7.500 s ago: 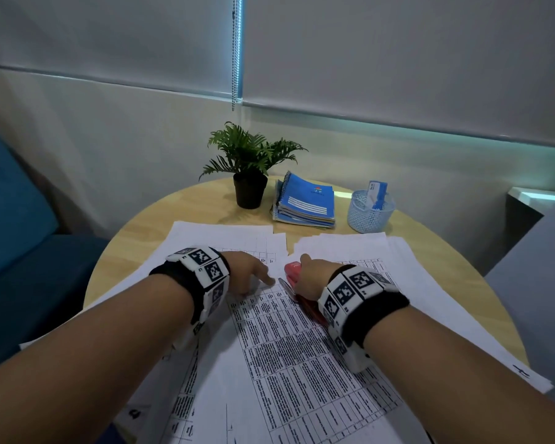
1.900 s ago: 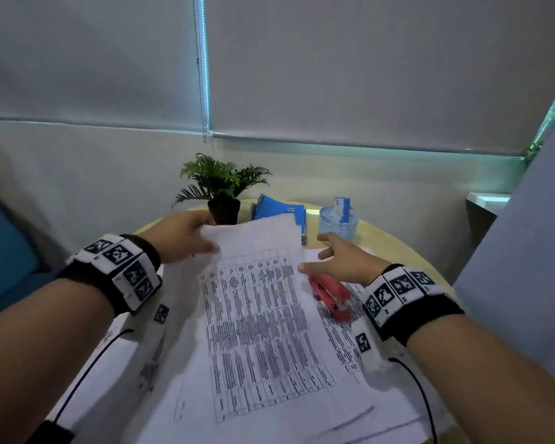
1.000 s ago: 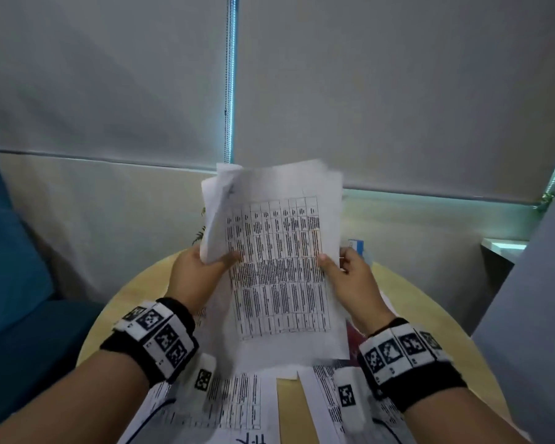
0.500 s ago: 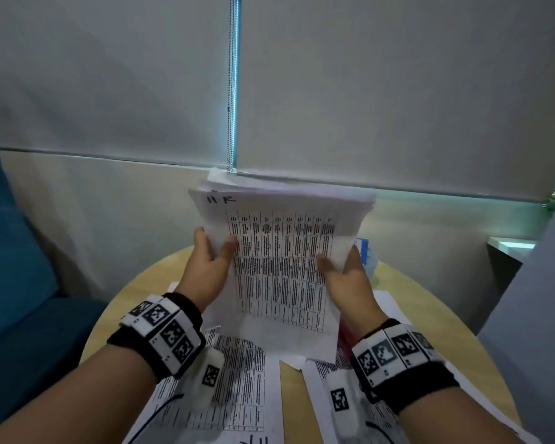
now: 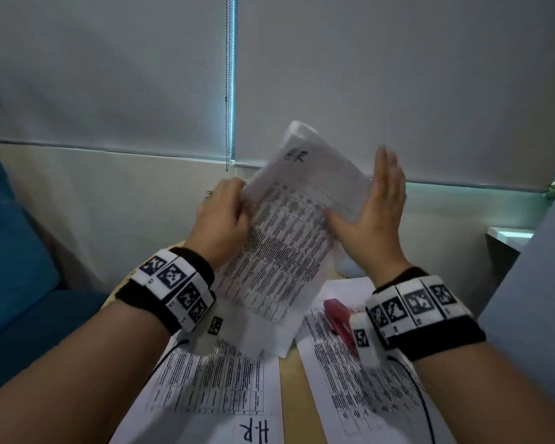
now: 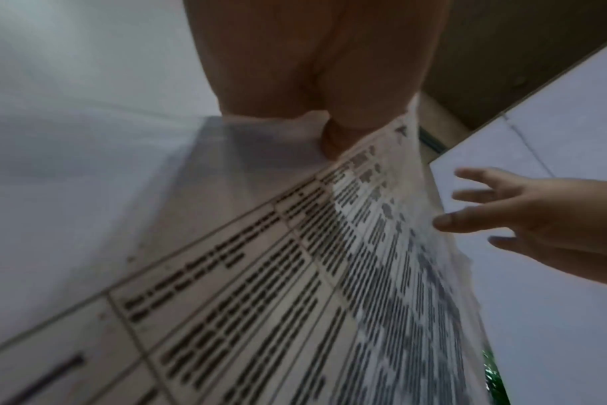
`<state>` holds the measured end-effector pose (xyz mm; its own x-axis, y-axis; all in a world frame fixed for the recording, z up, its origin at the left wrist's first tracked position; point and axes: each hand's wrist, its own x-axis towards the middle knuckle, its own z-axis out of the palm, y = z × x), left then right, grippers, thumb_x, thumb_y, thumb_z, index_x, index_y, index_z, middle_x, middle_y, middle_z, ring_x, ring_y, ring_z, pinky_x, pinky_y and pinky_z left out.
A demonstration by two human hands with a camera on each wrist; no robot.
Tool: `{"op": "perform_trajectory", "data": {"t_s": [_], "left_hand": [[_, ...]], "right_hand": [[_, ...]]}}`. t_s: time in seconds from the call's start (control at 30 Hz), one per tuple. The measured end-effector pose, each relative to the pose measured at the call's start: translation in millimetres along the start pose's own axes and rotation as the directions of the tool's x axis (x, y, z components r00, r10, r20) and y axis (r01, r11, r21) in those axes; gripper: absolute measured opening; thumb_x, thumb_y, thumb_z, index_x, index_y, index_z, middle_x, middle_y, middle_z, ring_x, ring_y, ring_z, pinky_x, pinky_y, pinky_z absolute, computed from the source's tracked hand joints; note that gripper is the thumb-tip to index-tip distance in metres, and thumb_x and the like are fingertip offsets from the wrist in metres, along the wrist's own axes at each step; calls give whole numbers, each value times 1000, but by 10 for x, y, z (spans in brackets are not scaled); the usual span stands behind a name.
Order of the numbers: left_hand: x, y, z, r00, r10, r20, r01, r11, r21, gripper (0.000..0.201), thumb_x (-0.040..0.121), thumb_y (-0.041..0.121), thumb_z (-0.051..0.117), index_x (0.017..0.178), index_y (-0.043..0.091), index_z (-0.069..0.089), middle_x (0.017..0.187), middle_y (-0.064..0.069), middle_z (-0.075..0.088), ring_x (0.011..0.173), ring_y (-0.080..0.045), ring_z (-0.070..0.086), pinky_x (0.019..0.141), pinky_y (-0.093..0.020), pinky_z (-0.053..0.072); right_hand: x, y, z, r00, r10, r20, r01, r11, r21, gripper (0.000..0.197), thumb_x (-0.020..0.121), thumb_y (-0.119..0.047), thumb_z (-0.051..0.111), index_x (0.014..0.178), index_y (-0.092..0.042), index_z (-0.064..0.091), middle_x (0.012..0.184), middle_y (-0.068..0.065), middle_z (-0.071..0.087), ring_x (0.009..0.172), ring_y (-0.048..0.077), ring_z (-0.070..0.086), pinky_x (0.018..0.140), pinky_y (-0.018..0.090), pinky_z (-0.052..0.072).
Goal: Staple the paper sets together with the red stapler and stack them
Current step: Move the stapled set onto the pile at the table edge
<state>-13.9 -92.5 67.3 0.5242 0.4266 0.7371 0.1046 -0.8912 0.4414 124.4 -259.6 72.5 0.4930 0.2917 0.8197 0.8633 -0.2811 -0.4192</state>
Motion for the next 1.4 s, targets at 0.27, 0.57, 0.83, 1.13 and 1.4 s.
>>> {"op": "perform_trajectory", "data": {"t_s": [0.27,0.57,0.83,1.13,1.4], "left_hand": [[-103,-100,-51,995,-93,46,85,983,163,21,91,40,53,109,31,52,111,12,56,109,-16,52,112,-47,14],[-378,-818,-37,750,-657,80,561,567,-602,99,79,29,73,149,24,4,146,-7,33,134,-20,34,109,-39,30],[-581,-1078,91,724,-686,70,616,599,-512,31,77,20,74,102,15,56,100,-5,65,98,-29,63,86,-42,51],[-697,-1046,149,769,-639,8,563,671,-483,39,88,28,64,119,15,43,107,-3,59,96,-23,58,85,-40,50],[-696,-1046,176,722,-681,120,659,625,-418,36,94,13,49,127,8,35,118,-7,52,107,-26,52,91,-37,43]], "right_hand": [[-52,303,-101,917,310,252,-389,840,380,14,87,-23,68,97,-14,64,89,-1,71,80,15,69,77,43,58],[-423,530,-47,819,463,341,-570,576,586,41,82,-35,69,103,0,62,102,12,72,97,30,68,87,45,55],[-774,639,173,775,454,440,-629,629,458,25,90,-24,63,115,-24,58,113,1,69,98,19,68,90,46,53],[-892,558,294,778,484,400,-628,624,465,33,88,-23,66,120,-18,58,112,-2,68,102,15,65,89,40,53],[-882,533,367,786,519,335,-616,619,486,20,96,-19,54,115,-22,47,102,-14,60,98,16,60,82,33,48]]}}
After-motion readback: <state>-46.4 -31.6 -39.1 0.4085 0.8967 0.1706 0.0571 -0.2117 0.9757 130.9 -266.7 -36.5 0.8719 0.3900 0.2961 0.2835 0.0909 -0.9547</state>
